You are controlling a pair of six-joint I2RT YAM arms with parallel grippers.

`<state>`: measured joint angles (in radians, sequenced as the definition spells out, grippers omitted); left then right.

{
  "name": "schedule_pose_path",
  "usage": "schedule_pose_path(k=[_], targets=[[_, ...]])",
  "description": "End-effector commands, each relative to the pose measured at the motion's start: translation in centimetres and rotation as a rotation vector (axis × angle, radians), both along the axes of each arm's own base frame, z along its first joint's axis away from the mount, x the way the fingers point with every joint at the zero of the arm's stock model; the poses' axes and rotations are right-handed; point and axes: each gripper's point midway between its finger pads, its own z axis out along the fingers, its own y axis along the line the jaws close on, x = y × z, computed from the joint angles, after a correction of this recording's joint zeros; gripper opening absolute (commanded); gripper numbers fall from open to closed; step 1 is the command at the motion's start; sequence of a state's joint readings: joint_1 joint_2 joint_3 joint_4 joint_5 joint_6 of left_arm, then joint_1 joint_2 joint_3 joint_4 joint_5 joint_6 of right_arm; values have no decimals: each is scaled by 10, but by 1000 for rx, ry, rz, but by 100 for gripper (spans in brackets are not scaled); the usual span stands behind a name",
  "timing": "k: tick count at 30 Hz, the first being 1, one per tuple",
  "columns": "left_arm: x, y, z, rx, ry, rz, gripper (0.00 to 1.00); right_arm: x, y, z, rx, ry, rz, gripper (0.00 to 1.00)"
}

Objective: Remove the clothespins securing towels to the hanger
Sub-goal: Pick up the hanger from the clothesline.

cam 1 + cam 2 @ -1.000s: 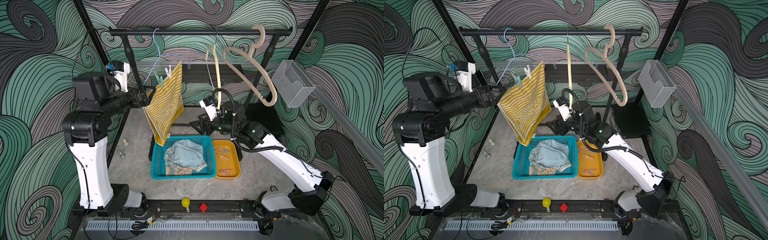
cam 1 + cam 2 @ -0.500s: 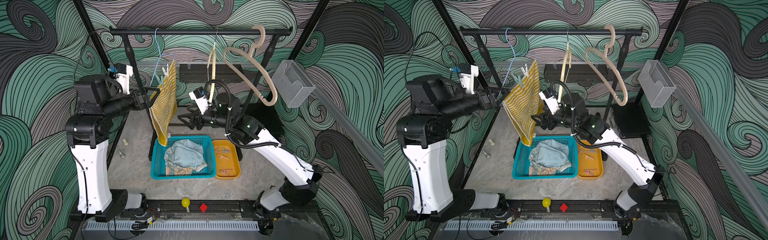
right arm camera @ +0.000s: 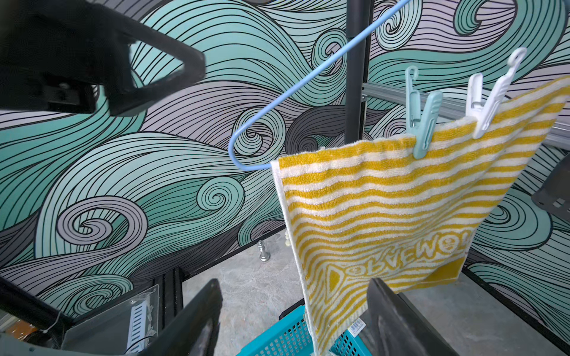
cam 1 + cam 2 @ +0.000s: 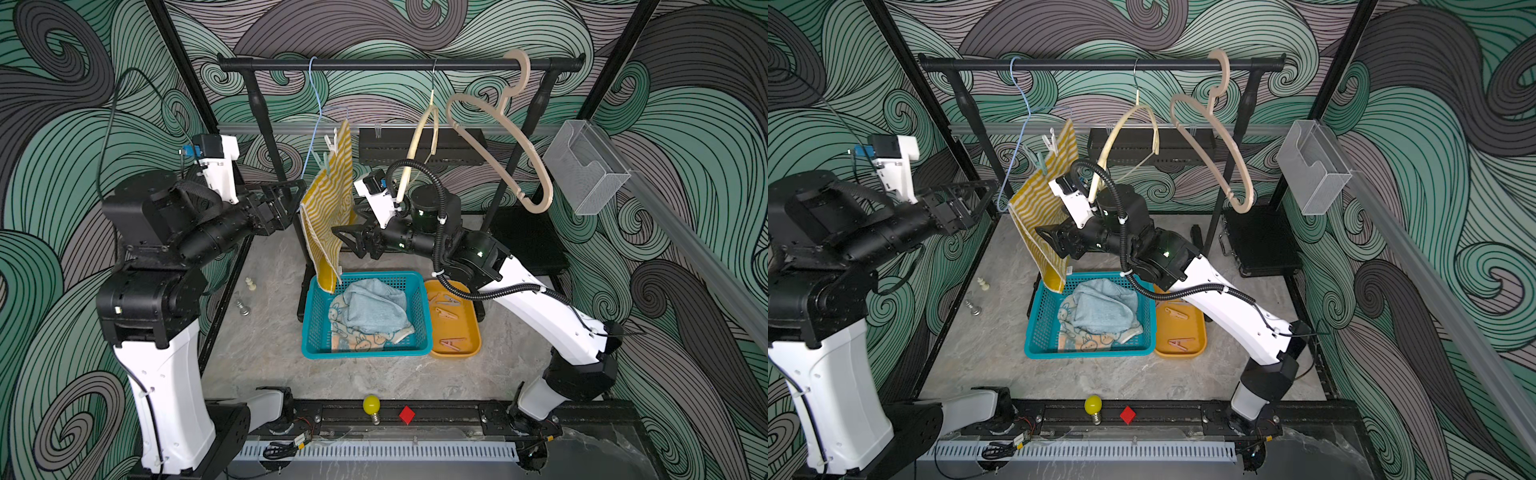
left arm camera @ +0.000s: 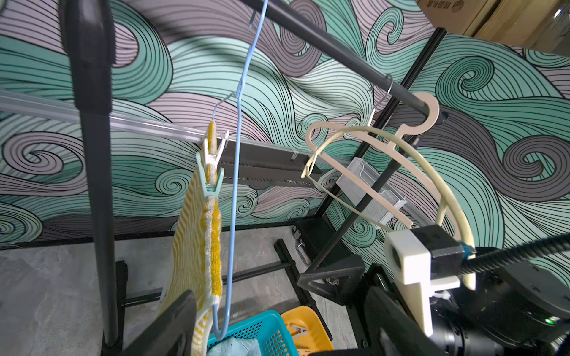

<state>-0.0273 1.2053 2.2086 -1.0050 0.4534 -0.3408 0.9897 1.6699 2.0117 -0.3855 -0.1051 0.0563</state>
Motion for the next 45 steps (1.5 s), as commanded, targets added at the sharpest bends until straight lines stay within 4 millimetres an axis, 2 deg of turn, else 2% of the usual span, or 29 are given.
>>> schedule_pose_path(k=[1, 3, 6, 11, 14, 17, 22, 29, 36, 45], targets=[[-8, 21, 8, -3, -49, 128, 84, 2, 6, 21, 45, -80, -56, 74], [-6, 25, 6, -8, -54, 155, 84, 1, 12, 23, 53, -94, -66, 74], [9, 19, -7, 7, -4, 117, 84, 2, 16, 26, 58, -83, -64, 75], [53, 16, -30, 52, 65, 104, 83, -4, 20, 20, 22, -53, -22, 74], [69, 11, -33, 57, 60, 69, 83, -4, 16, 18, 5, -50, -31, 74], [76, 4, -29, 46, 44, 26, 83, -5, 8, 17, -14, -61, -45, 74], [75, -12, -30, 22, 57, -70, 81, -5, -6, 18, -18, -77, -68, 75], [56, -31, -24, -16, 56, -150, 80, 4, -16, 13, -36, -69, -102, 75], [52, -53, -31, -36, 90, -211, 80, 9, -17, 15, -22, -70, -110, 75], [46, -66, -28, -39, 76, -250, 80, 4, -13, 16, -13, -70, -79, 76]])
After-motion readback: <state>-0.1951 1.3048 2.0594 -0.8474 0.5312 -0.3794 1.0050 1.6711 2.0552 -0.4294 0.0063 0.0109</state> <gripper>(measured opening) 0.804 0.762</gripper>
